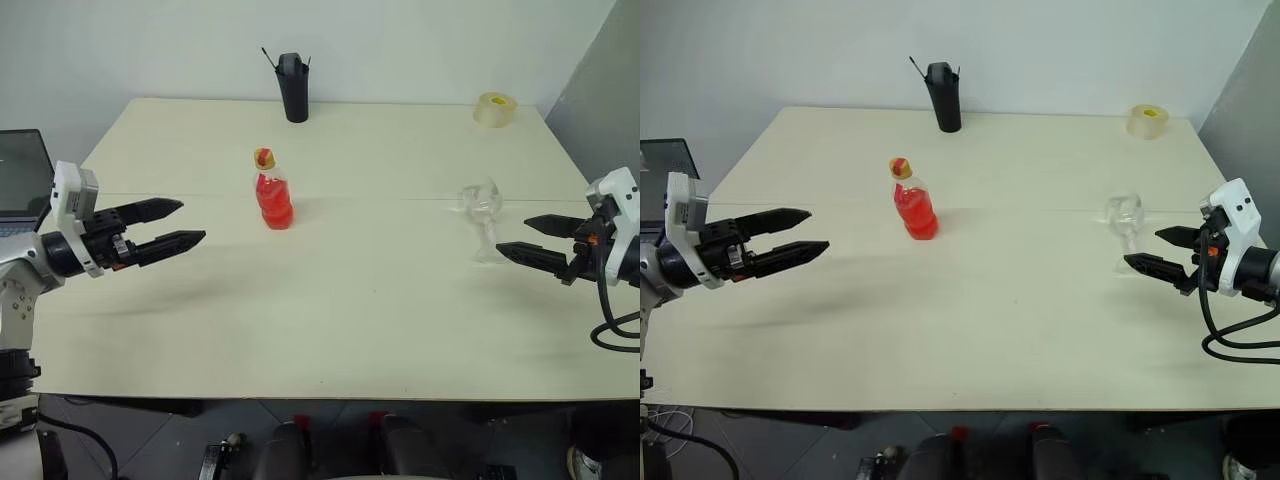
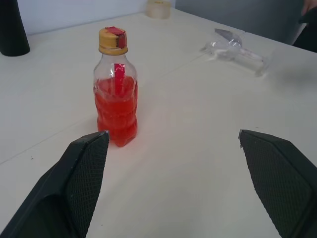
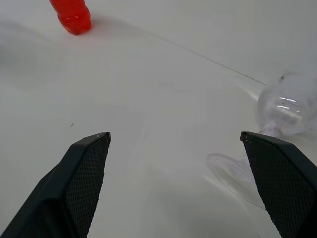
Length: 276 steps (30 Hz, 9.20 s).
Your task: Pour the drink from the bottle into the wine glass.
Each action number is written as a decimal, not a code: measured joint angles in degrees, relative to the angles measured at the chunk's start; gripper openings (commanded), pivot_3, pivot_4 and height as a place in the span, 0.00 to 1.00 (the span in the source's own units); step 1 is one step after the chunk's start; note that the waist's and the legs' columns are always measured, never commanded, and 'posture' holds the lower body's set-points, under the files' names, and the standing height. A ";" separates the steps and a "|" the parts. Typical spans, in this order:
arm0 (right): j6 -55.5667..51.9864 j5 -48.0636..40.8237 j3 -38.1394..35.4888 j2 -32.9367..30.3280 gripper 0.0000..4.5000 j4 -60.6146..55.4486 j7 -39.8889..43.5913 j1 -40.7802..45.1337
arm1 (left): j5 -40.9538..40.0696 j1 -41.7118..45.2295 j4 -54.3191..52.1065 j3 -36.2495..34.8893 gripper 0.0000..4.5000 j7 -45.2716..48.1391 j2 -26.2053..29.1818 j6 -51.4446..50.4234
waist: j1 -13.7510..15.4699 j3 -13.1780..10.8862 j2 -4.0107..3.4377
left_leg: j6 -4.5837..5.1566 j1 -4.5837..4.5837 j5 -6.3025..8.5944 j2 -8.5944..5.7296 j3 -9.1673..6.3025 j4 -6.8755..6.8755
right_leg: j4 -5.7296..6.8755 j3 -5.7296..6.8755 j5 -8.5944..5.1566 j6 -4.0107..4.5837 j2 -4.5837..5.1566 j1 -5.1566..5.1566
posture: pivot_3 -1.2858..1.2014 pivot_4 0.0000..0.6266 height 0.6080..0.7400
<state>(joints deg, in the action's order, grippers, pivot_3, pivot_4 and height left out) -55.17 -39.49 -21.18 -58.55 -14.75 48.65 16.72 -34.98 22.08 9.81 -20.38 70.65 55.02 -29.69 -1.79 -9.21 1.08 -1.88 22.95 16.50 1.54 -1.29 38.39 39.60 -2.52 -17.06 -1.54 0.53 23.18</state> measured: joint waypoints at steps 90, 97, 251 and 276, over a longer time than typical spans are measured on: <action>-4.44 4.44 21.51 29.56 1.00 -17.67 -26.86 14.25 | 28.40 36.18 62.07 11.23 0.46 -35.09 -38.79 46.25 | 0.07 0.04 0.08 | -0.07 0.32 -0.03 -0.22 -0.16 0.46 | 0.30 0.17 0.00 0.00 0.02 0.16 | 0.52 0.24 1.00; -14.89 -0.26 15.94 30.53 1.00 -21.39 -32.20 18.24 | 25.62 28.33 39.28 17.35 0.46 -11.83 -37.96 35.00 | -0.22 0.05 0.06 | -0.16 0.32 -0.08 -0.06 -0.16 0.43 | 0.33 0.12 0.00 0.01 0.00 0.17 | 0.52 0.24 1.00; -11.43 -2.36 21.59 20.22 0.26 -13.82 -9.72 26.55 | 21.53 17.03 10.57 33.32 0.24 -2.94 -39.19 23.94 | -0.04 -0.04 -0.07 | 0.18 0.26 0.11 -0.20 -0.17 0.41 | 0.15 0.11 -0.05 0.07 -0.10 0.09 | 0.52 0.24 1.00; 7.24 8.54 28.01 23.21 1.00 4.63 11.52 38.12 | 21.85 17.09 11.10 33.12 0.23 -3.26 -41.33 23.79 | 0.27 -0.09 -0.09 | 0.16 0.27 0.10 -0.02 -0.22 0.47 | 0.28 0.15 -0.05 0.13 0.02 0.12 | 0.52 0.24 1.00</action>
<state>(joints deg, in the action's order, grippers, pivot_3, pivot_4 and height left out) -47.93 -30.95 6.83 -35.34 -10.12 60.17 54.84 -13.12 39.16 20.91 12.74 67.39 13.69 -5.89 -1.53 -9.30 0.99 -1.72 23.22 16.59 1.52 -1.51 38.86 39.87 -2.37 -17.11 -1.42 0.54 23.30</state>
